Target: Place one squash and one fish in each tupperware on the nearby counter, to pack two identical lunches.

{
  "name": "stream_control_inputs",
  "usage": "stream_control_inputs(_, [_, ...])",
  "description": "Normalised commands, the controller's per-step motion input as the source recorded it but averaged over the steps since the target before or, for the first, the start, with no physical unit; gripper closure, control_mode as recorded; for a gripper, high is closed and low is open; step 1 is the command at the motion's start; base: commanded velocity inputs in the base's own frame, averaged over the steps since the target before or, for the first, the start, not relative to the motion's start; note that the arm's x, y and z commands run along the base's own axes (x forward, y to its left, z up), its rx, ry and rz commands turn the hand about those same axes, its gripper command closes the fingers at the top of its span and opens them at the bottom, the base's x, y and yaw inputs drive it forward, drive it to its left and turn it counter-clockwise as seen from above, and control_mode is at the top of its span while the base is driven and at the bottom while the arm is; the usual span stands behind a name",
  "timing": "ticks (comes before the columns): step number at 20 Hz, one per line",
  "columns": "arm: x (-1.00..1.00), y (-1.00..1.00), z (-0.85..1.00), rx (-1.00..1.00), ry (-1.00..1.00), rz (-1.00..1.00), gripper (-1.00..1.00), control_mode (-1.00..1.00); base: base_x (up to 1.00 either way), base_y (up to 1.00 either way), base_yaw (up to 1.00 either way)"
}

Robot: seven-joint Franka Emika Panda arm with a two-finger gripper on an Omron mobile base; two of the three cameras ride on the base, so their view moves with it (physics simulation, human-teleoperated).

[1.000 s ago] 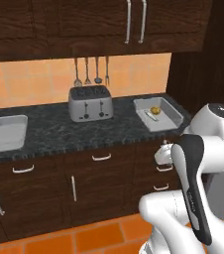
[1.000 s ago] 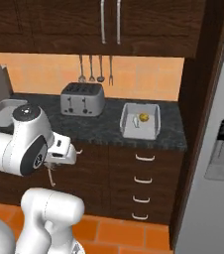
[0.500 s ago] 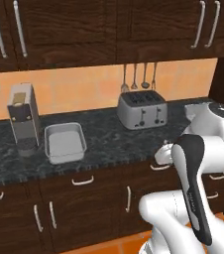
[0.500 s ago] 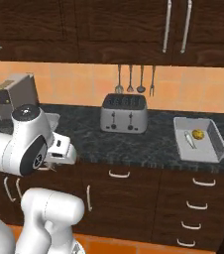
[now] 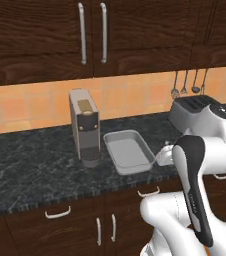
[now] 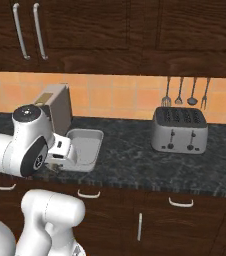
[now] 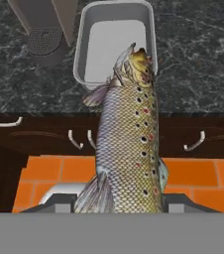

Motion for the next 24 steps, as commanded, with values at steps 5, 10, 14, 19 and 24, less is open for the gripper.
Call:
stream_control_inputs(5, [0.10,0.01,-0.08,0.00,0.00,-0.01,1.00,-1.00,0.21,0.43,-0.03])
stream_control_inputs(10, [0.70,-0.10,-0.36,0.00,-0.04,-0.03,1.00,-1.00,0.00,0.00,0.00])
stream_control_inputs(14, [0.68,-0.18,-0.23,0.00,-0.02,-0.01,1.00,-1.00,0.00,0.00,0.00])
stream_control_inputs(19, [0.70,-0.02,-0.25,0.00,0.02,0.00,1.00,-1.00,0.00,0.00,0.00])
stream_control_inputs(24, [0.73,0.00,-0.36,0.00,0.00,0.00,1.00,-1.00,0.00,0.00,0.00])
